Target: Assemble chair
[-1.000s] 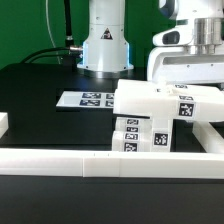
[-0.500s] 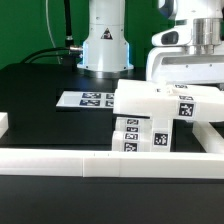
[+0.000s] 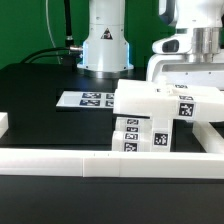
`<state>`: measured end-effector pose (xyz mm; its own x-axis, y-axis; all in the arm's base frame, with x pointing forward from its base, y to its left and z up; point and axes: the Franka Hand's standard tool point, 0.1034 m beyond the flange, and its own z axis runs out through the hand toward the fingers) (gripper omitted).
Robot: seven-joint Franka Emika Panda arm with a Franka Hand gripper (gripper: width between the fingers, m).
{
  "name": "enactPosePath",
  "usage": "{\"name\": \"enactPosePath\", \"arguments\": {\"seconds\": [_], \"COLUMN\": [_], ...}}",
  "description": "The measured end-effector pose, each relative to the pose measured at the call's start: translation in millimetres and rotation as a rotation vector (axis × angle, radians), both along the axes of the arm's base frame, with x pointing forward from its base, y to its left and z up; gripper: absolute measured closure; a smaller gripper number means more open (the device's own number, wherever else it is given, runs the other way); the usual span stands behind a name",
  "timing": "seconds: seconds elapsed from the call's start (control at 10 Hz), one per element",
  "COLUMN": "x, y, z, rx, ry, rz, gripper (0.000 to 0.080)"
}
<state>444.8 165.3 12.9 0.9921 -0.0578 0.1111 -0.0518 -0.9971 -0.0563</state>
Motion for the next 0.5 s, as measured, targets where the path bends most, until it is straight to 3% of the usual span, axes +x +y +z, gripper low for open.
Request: {"name": "enactPosePath", "arguments": {"seconds": [0.3, 0.5], "x": [-5.0, -4.3], "y": [-6.1, -6.9], "z": [-5.3, -5.1], "rx": [-0.009, -0.009], "ry": [0.003, 0.003], "rz": [-0.004, -0.005], "gripper": [0.0151, 0.0408]}}
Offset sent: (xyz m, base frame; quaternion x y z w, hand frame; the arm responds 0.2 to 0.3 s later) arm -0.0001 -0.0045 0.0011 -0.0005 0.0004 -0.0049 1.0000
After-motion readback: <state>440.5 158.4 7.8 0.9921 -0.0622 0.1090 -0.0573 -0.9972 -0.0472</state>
